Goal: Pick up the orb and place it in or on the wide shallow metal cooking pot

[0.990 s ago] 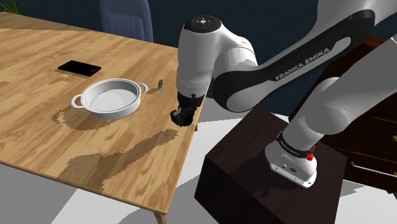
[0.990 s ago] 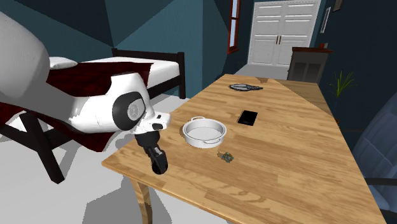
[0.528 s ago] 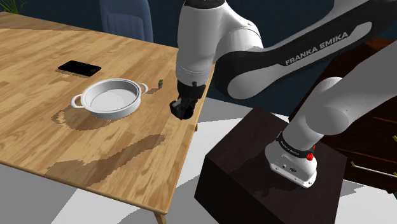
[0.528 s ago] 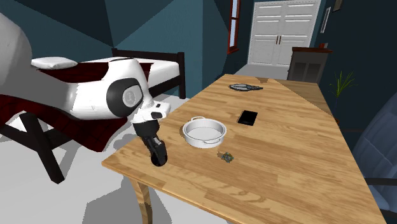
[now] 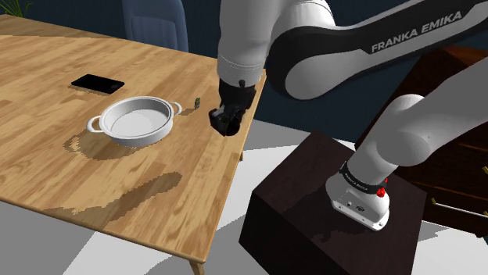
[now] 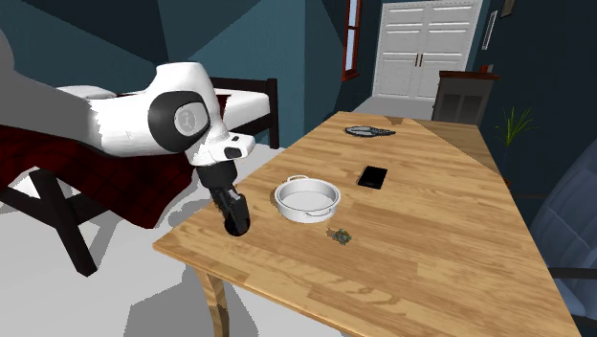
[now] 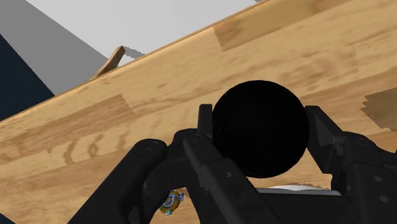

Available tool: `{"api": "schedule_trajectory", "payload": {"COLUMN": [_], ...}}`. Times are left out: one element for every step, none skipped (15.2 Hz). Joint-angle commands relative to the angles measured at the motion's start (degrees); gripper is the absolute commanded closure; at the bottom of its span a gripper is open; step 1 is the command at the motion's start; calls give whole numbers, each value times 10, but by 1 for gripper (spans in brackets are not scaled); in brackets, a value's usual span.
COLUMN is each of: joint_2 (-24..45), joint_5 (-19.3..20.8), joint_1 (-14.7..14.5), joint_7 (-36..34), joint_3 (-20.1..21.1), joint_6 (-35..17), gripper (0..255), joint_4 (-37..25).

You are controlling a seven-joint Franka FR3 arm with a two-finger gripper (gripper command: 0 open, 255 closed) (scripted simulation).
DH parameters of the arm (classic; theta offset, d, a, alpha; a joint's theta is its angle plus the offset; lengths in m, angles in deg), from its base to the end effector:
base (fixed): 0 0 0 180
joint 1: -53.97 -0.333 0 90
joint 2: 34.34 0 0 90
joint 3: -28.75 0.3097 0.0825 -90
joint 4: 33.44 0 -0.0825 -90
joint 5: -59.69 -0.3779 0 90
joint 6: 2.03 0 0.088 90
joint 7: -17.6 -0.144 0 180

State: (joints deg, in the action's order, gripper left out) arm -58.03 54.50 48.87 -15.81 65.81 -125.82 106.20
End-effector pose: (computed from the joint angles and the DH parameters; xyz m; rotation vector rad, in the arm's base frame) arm 0.3247 0.2977 0.3913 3.0354 0.1069 0.2324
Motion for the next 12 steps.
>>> {"api": "schedule_trajectory", "payload": {"joint_2": [-5,-7,19,44,70,96,123,150,178,206,235,263], "joint_5": [-1,-2,12,27,44,61,79,99,120,141,163,184], "joint_1": [-1,-1,11,23,34,44,54,61,67,72,73,72], "joint_7": [4,4,-2,-9,-16,-25,-34,-45,-55,-66,-77,-87], "joint_3": [-4,-5,2,9,16,23,30,37,42,47,49,51], "joint_6": [17,20,16,14,13,13,15,17,21,26,32,40], "gripper": [255,255,255,255,255,255,255,255,255,255,255,255], "joint_4": [-12,-13,-34,-55,-76,-98,-121,-144,-169,-194,-220,-247]}}
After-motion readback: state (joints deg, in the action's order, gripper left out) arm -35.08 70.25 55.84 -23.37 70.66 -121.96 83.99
